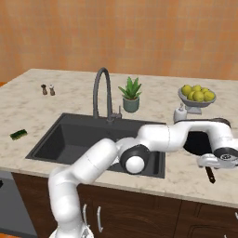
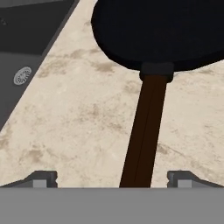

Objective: Pick the pan and sponge and place them into the sink. Then turn on the water.

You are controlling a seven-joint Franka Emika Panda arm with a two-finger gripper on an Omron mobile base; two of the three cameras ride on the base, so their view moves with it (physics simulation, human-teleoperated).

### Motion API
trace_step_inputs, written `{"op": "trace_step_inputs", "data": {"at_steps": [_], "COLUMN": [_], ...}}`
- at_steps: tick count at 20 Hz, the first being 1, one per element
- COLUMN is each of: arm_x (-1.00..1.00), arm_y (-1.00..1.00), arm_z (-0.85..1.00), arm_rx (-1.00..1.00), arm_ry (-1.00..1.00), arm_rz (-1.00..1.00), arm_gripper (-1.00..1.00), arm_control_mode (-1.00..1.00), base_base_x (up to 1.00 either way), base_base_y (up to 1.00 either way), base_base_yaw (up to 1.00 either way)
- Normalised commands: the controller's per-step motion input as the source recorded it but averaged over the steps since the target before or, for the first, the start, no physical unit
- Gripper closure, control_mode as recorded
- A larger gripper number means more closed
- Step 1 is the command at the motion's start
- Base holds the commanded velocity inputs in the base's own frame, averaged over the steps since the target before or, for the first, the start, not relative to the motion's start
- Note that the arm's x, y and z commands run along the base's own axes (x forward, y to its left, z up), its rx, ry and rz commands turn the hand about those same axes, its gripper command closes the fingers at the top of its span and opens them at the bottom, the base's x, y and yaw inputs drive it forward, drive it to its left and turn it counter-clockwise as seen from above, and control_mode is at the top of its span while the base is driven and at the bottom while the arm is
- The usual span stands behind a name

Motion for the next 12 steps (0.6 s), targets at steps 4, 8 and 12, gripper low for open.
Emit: {"op": "trace_step_inputs", "data": {"at_steps": [4, 8, 12], "arm_x": [0.05, 0.01, 0.03], "arm_y": [-0.14, 0.0, 0.03], "arm_z": [-0.31, -0.47, -0.5], "arm_rx": [0.01, 0.0, 0.0], "arm_ry": [-0.09, -0.09, -0.04], "arm_rz": [0.0, 0.0, 0.0], "arm_gripper": [-1.0, -1.0, -1.0], "arm_control_mode": [-1.0, -1.0, -1.0], "base_base_x": [0.0, 0.0, 0.0], "base_base_y": [0.0, 0.0, 0.0], "base_base_yaw": [0.0, 0.0, 0.0]}}
